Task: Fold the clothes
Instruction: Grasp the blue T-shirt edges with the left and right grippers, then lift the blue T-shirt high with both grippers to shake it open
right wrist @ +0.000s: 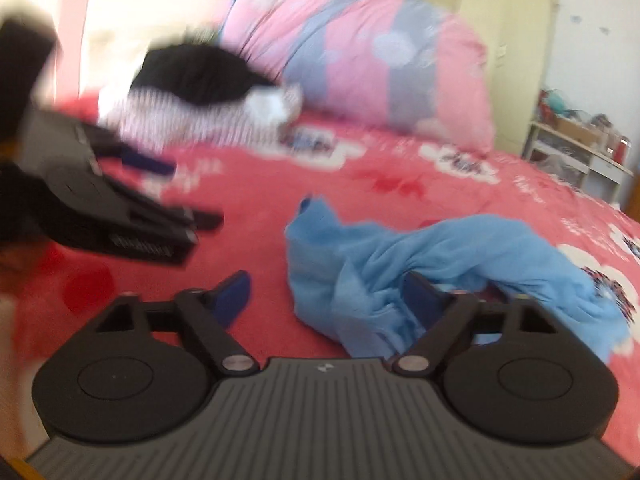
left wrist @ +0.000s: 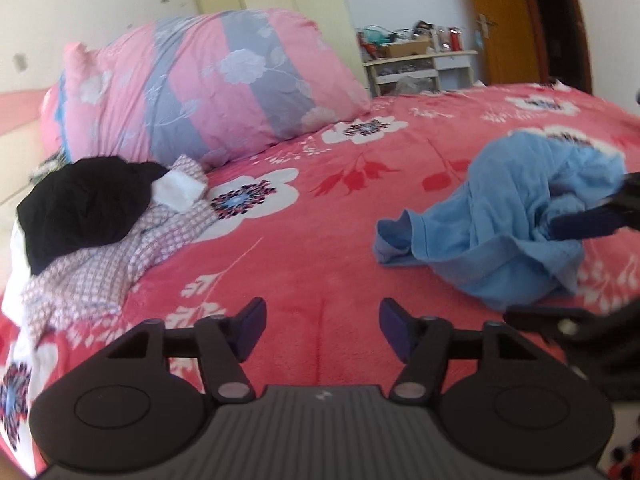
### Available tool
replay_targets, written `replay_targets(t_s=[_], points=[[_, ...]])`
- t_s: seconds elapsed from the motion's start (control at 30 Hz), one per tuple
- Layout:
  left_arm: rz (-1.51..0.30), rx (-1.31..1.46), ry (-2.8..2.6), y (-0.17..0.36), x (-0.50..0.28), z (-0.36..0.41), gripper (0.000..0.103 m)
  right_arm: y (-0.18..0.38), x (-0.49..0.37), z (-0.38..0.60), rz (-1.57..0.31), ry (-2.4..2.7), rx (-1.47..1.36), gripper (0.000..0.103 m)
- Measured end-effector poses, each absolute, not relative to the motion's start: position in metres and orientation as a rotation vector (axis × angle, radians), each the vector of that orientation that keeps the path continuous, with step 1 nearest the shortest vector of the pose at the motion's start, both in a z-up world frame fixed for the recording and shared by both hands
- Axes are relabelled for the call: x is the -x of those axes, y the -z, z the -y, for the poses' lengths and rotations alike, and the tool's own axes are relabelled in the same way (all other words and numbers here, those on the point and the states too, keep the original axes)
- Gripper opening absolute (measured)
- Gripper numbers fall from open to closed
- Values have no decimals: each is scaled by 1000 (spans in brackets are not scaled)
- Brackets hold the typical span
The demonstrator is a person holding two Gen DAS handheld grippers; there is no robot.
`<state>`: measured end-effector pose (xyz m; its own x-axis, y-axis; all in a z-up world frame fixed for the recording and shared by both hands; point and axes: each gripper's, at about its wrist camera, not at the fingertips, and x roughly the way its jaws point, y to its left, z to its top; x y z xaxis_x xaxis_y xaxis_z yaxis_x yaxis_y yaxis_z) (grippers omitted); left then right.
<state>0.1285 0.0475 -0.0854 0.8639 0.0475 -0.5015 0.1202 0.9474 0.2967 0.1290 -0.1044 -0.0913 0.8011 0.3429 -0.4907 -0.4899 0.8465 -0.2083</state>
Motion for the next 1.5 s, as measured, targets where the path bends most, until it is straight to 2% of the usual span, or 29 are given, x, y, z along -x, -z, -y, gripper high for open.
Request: replay_targets(t_s=[0.03,0.07,0.1,0.13,0.2,0.37,0.47,0.5,0.57,0.63,0.7,0.97,1.3,1.5], points=[[-528,-347,55,89,-131,-46,63,97,-135,102,-491,-438,370,47],[-523,-372,77,92,-133,-44,63,100,-139,103,-516,-424,387,39],[-514,-400,97,96,-135,-40,63,99,-139,109,-524,-414,374,22],[-499,-431,116,99,-138,-35,63,96,-138,116,-523,-404,347,14],[-466,-489,167,105,-143,-25,66,92,-134,128,-512,-385,305,12],[-434,-643,277,124,-162,2,68,82,-124,157,-478,-336,208,11],[-402,-685,299,124,-169,11,64,76,-118,175,-457,-307,150,11],[-390,-702,304,125,-171,14,59,74,-116,180,-450,-297,131,11],[-381,-753,308,130,-175,22,41,71,-115,188,-440,-280,103,11],[-378,-797,305,134,-178,30,8,73,-123,188,-448,-271,98,11],[-373,-749,287,128,-178,32,5,73,-128,190,-448,-255,102,11],[-207,-452,229,36,-148,26,3,40,-112,207,-326,-163,114,11],[92,-232,196,-120,-70,15,3,-80,-37,221,65,-47,157,11],[255,-219,198,-176,-3,18,3,-130,26,224,266,-24,176,11]])
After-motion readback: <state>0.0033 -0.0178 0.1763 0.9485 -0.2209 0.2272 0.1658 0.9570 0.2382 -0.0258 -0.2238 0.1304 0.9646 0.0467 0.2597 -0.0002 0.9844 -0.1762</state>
